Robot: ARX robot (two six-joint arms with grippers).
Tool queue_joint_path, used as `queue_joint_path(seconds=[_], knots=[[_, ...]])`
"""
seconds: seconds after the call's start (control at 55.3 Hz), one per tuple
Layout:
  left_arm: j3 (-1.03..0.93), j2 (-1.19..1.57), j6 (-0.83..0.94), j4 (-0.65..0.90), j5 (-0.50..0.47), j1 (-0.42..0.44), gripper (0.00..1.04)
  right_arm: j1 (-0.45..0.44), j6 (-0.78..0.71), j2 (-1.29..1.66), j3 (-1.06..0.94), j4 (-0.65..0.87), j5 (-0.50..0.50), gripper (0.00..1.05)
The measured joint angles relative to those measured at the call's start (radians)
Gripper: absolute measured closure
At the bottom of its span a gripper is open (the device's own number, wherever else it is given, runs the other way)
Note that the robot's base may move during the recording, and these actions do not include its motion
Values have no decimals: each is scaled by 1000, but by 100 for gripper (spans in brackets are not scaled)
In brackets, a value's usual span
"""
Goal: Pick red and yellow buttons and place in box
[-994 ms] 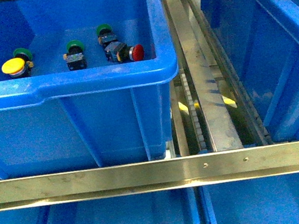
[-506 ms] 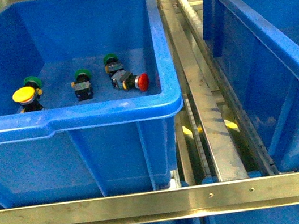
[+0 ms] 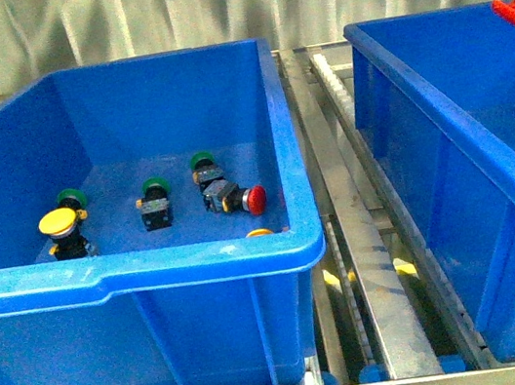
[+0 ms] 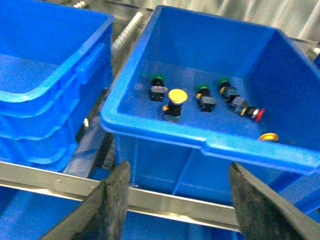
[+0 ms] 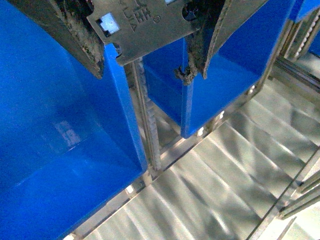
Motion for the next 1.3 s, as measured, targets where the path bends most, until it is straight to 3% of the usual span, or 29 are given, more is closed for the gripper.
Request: queue_joint_path(seconds=[0.307,0.578,0.922,1.139,1.302], knots=[[-114,-127,125,16,-12,-3,102,0,-103,-41,-8,-25,61,65],[-159,-162,131,27,-12,-3,102,-16,-192,-66,-10,-59,38,65],[-190,-188,133,31,-12,-3,102,-126,-429,-31,22,-209,-280,65],[-218,-218,134,39,-11,-3,102,-159,-687,-26,43,-303,-344,65],[-218,-218,134,39,-12,-3,102,-206,-747,-25,46,-305,-354,65]])
